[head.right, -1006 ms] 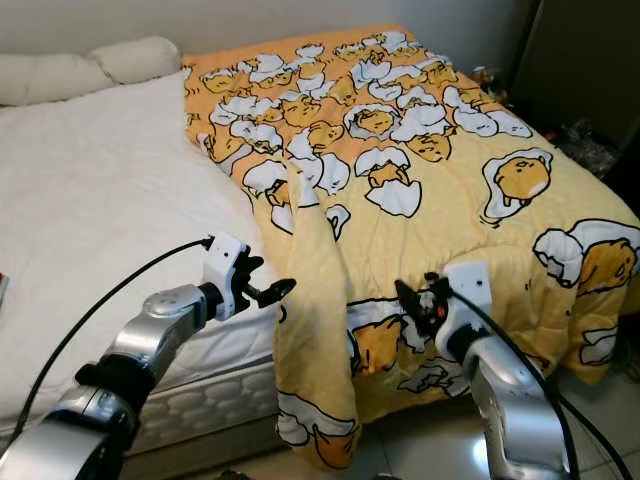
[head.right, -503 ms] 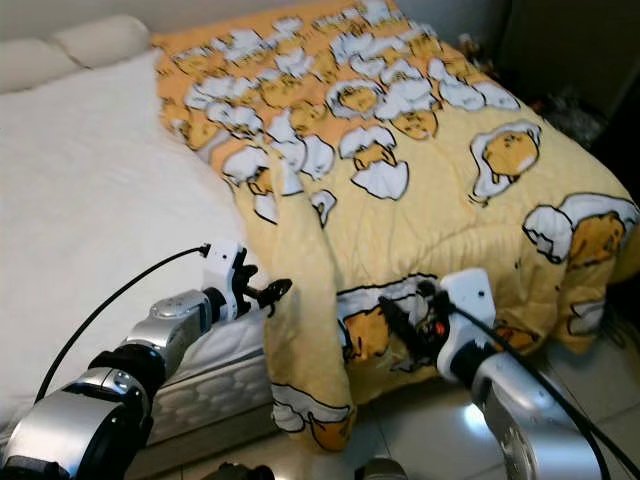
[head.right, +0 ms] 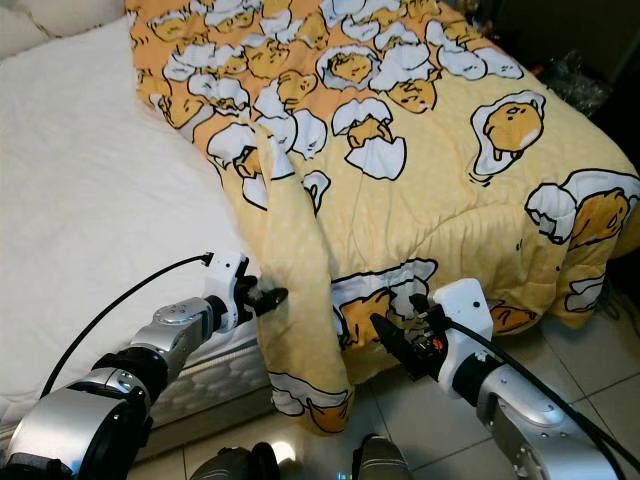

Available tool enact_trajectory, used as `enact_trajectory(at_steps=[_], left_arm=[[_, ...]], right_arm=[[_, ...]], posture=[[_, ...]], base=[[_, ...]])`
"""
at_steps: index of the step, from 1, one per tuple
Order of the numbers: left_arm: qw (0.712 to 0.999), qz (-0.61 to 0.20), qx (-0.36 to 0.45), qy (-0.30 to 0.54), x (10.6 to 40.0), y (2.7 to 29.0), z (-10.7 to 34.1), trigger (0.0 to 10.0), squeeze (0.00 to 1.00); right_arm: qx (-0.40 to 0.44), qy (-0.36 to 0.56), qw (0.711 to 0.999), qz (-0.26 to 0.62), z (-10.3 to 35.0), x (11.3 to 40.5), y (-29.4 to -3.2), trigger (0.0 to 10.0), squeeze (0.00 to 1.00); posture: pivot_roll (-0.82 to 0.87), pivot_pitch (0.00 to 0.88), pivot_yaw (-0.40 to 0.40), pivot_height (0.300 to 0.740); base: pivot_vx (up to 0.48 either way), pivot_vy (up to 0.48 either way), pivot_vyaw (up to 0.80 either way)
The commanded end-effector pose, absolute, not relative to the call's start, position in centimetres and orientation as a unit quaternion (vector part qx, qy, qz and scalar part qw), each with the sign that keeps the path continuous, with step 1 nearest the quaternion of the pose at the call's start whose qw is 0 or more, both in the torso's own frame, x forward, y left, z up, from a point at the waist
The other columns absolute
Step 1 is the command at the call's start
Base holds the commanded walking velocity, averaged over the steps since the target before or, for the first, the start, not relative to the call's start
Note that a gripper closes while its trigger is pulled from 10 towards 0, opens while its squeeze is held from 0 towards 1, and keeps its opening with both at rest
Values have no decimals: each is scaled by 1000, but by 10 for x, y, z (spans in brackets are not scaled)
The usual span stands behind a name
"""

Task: Clean up the room

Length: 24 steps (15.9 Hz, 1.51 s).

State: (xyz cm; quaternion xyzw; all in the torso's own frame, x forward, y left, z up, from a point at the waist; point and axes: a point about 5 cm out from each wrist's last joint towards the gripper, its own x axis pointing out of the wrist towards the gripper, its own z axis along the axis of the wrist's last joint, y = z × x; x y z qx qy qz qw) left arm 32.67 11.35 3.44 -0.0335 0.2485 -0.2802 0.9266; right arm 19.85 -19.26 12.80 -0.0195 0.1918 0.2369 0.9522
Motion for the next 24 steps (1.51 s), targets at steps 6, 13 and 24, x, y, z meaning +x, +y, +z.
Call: enact_trajectory(at_steps=[6, 13, 24], left_arm=[[922, -298, -38, 245, 327, 112, 36, 0, 0], [919, -307, -44, 241, 325, 113, 36, 0, 0], [914, -339, -64, 213, 325, 118, 41, 0, 0]], right_arm=[[-22, 199, 947, 251, 130, 195, -189, 10000, 0], [-22, 203, 943, 262, 129, 196, -187, 10000, 0], [-22, 201, 936, 287, 125, 203, -177, 10000, 0]], posture=[[-315, 200, 148, 740], [-305, 193, 142, 740], [-258, 165, 127, 740]], base=[[0, 0, 0], [0, 0, 0], [0, 0, 0]])
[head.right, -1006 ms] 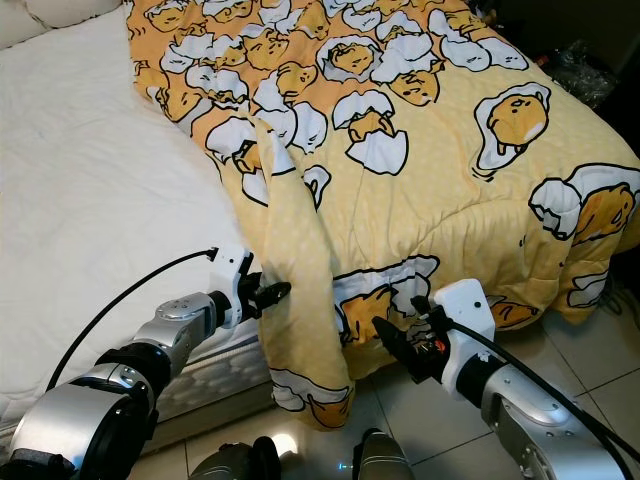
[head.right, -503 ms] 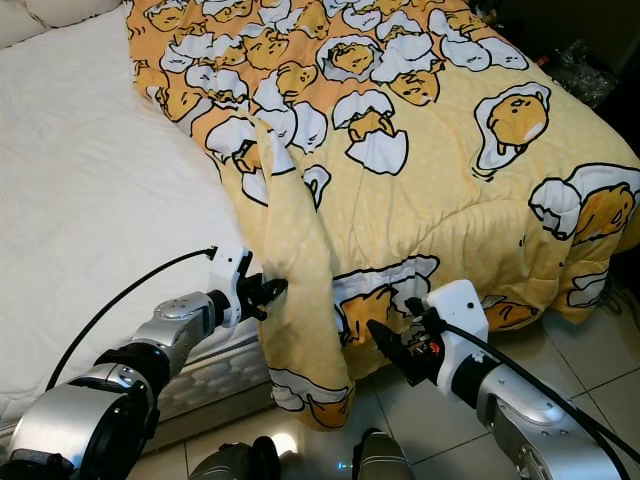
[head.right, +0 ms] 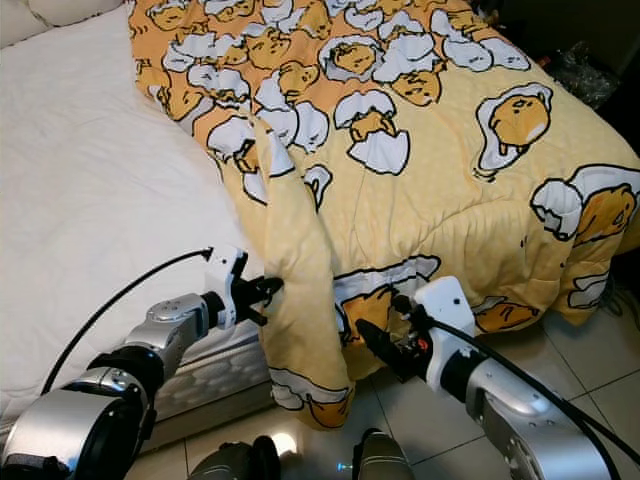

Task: Clean up the room

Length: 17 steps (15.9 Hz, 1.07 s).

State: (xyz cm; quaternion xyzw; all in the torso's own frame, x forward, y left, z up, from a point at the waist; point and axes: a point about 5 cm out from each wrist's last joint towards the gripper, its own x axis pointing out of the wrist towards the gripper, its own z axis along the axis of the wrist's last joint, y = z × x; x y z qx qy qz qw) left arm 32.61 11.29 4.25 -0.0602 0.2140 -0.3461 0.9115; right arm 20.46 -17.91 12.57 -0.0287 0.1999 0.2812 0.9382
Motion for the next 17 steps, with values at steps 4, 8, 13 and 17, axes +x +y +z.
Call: enact_trajectory(at_steps=[4, 8, 13, 17], left_arm=[[923, -331, -72, 181, 331, 129, 52, 0, 0], [924, -345, -46, 158, 320, 159, 64, 0, 0], [927, -310, 16, 209, 247, 183, 60, 0, 0], [932, -260, 44, 249, 222, 194, 58, 0, 0]], right_arm=[[-23, 195, 936, 292, 124, 206, -176, 10000, 0], [-22, 197, 930, 308, 121, 206, -171, 10000, 0], [-27, 203, 918, 341, 113, 211, -161, 10000, 0], [-35, 203, 912, 355, 111, 214, -158, 10000, 0]], posture=[[-249, 148, 136, 740], [-202, 126, 137, 740], [-145, 121, 107, 740], [-130, 114, 89, 740]], base=[[0, 0, 0], [0, 0, 0], [0, 0, 0], [0, 0, 0]])
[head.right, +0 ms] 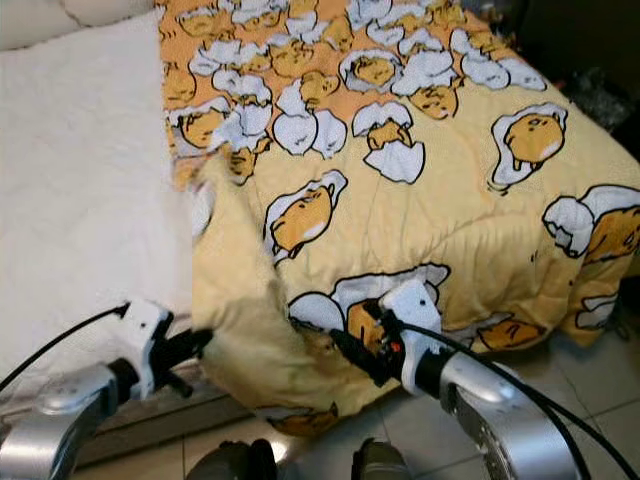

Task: Clean up the room

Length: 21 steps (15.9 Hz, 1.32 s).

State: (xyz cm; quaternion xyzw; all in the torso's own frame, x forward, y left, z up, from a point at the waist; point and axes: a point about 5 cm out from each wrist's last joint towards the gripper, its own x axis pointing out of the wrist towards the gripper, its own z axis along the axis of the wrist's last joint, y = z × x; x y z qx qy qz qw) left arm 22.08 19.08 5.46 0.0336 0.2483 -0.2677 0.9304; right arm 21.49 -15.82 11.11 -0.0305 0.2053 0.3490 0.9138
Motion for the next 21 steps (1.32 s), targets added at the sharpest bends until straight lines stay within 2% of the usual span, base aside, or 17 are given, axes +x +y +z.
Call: enact_trajectory(at_steps=[1, 7, 10, 11, 12, 13, 14, 15, 16, 21], left_arm=[[933, -242, 58, 261, 215, 201, 58, 0, 0], [923, -202, 113, 307, 194, 219, 55, 0, 0], [918, -221, 104, 312, 190, 212, 56, 0, 0], [898, -276, 90, 331, 181, 196, 51, 0, 0], [892, -290, 91, 336, 179, 191, 49, 0, 0], [885, -299, 94, 344, 178, 187, 44, 1176, 0], [886, -295, 97, 343, 180, 187, 43, 10000, 0], [892, -280, 84, 346, 184, 185, 41, 10000, 0], [894, -278, 71, 345, 187, 184, 41, 10000, 1000], [905, -253, 102, 326, 202, 201, 48, 10000, 1000]], right_arm=[[-36, 203, 911, 358, 111, 216, -157, 10000, 0], [-42, 204, 902, 377, 107, 218, -151, 10000, 0], [-46, 206, 900, 382, 105, 217, -151, 10000, 0], [-53, 208, 899, 383, 104, 217, -152, 10000, 0], [-54, 208, 899, 382, 103, 218, -153, 10000, 0], [-58, 208, 899, 381, 103, 219, -153, 10000, 0], [-60, 208, 899, 381, 102, 219, -154, 10000, 0], [-63, 208, 899, 381, 102, 220, -154, 10000, 0], [-65, 207, 899, 381, 102, 221, -154, 10000, 0], [-65, 193, 905, 374, 101, 226, -153, 10000, 0]], posture=[[-124, 113, 84, 740], [-117, 101, 77, 740], [-120, 89, 81, 740], [-124, 70, 83, 740], [-126, 62, 84, 740], [-130, 51, 85, 740], [-131, 49, 86, 740], [-135, 37, 86, 740], [-136, 25, 88, 740], [-121, 0, 94, 740]], base=[[0, 0, 0], [0, 0, 0], [0, 0, 0], [0, 0, 0], [0, 0, 0], [0, 0, 0], [0, 0, 0], [0, 0, 0], [0, 0, 0], [0, 0, 0]])
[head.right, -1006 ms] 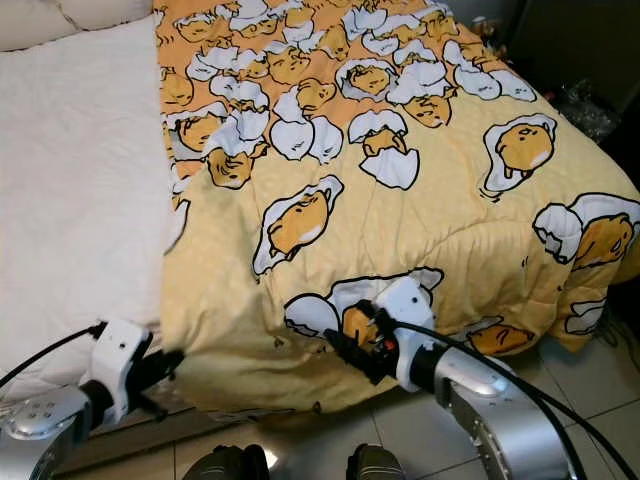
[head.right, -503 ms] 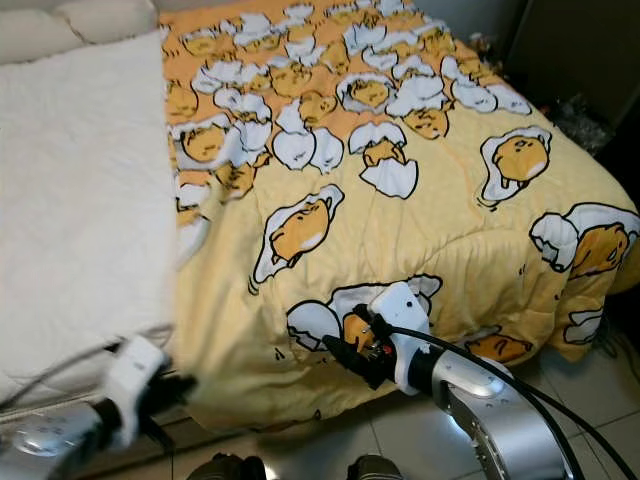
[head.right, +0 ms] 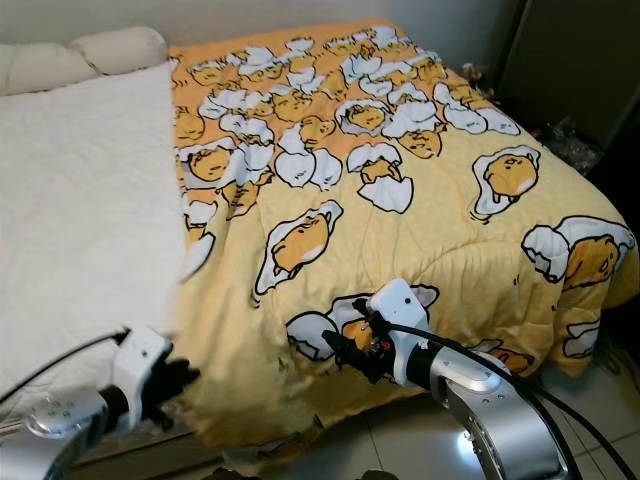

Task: Clean up the room

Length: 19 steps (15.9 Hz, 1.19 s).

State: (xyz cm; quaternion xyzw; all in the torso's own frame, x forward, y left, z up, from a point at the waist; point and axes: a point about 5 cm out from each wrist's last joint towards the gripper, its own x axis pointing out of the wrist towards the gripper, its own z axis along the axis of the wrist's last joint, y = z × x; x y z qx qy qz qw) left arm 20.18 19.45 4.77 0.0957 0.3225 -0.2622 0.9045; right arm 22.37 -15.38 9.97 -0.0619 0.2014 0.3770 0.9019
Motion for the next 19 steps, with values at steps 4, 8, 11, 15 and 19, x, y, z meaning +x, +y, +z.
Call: enact_trajectory(at_steps=[4, 8, 11, 15, 19], left_arm=[[926, -249, 118, 258, 217, 215, 78, 10000, 1000], [975, -173, 80, 110, 249, 193, 113, 10000, 0], [987, -140, 52, 61, 256, 171, 119, 10000, 0], [986, -148, 59, 57, 246, 164, 113, 10000, 0], [986, -153, 51, 43, 238, 162, 111, 10000, 0]], right_arm=[[-44, 171, 923, 342, 102, 235, -154, 10000, 0], [-9, 121, 969, 216, 106, 247, -155, 10000, 0], [35, 97, 984, 143, 106, 243, -150, 10000, 0], [31, 96, 992, 76, 94, 228, -156, 10000, 0], [22, 91, 992, 81, 93, 217, -155, 10000, 0]], posture=[[-102, 0, 112, 740], [-98, 0, 124, 740], [-98, 0, 120, 740], [-84, 0, 104, 740], [-84, 0, 86, 740]], base=[[0, 0, 0], [0, 0, 0], [0, 0, -267], [0, 0, -800], [0, 0, -800]])
